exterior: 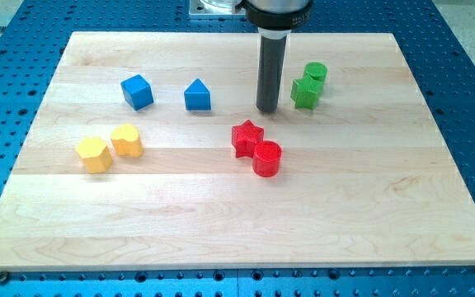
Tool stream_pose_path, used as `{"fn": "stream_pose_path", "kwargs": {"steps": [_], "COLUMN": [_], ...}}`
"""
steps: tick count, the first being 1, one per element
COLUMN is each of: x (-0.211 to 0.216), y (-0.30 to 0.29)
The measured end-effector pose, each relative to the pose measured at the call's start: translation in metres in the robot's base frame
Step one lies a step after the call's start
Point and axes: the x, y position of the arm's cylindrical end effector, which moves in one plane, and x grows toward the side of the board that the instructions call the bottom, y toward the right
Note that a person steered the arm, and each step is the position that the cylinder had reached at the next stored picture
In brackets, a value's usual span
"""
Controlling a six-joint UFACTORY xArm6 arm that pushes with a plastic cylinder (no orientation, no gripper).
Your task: Push the red circle slightly to the left
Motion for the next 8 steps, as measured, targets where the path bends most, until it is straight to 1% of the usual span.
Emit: {"fn": "stream_pose_path", "kwargs": {"steps": [1,2,3,4,5,6,7,8], "x": [0.024,0.024,0.026,0.023,0.019,0.046,0.101,0.112], "y": [0.010,0.023,0.070,0.100,0.107,0.100,0.088,0.050]}}
